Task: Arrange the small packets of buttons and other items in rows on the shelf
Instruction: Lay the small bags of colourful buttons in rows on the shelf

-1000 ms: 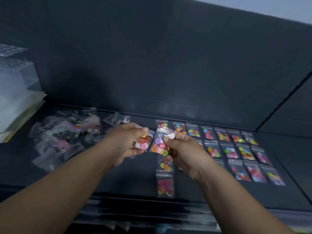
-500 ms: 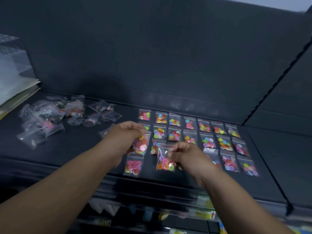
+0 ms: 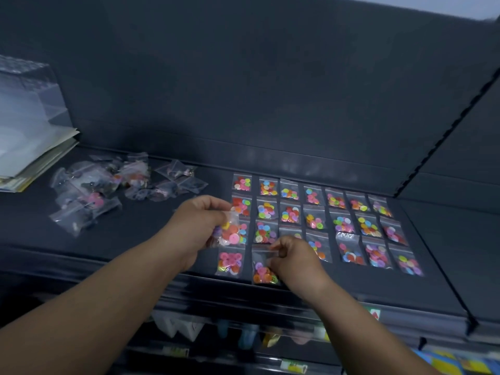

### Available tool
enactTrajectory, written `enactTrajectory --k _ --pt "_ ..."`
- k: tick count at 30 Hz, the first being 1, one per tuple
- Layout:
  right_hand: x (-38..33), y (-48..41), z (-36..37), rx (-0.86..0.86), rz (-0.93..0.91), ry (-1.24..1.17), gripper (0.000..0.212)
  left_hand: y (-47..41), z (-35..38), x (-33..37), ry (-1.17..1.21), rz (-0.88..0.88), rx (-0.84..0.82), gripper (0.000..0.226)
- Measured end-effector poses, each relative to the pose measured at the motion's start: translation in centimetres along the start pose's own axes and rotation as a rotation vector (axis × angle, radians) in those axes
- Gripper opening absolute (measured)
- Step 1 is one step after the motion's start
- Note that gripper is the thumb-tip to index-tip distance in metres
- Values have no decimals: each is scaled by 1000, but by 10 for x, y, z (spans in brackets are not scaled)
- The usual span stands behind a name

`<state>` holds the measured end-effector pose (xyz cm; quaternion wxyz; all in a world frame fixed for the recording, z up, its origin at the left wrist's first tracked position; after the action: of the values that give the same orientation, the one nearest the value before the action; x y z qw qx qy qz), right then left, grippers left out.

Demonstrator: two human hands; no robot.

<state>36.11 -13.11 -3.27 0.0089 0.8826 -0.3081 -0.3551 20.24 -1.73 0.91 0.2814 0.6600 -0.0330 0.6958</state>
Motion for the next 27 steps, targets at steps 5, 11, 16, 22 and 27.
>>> enactTrajectory --k 5,11,16,22,27 --pt "-1 3 -1 32 39 -54 26 2 -2 -5 -37 -27 -38 19" --pt "-3 5 -1 48 29 74 24 1 0 -5 -41 -39 -54 17" --pt "-5 7 -2 85 15 178 15 5 8 -6 38 -64 -67 15" --pt "-9 16 -20 166 -10 271 37 11 21 3 -17 28 -97 21" --pt "-22 24 -40 136 -53 -159 18 16 39 8 -71 131 -132 17"
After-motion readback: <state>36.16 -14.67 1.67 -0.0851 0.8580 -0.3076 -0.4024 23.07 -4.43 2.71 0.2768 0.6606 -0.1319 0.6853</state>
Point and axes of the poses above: each hand's wrist, its own y-axis away from the middle knuckle, its own z-axis out of the palm, x = y × z, the point moved 9 cm from there along -y, towards the middle knuckle, and after that the axes turned 12 degrees about y, right-handed, at the moved point
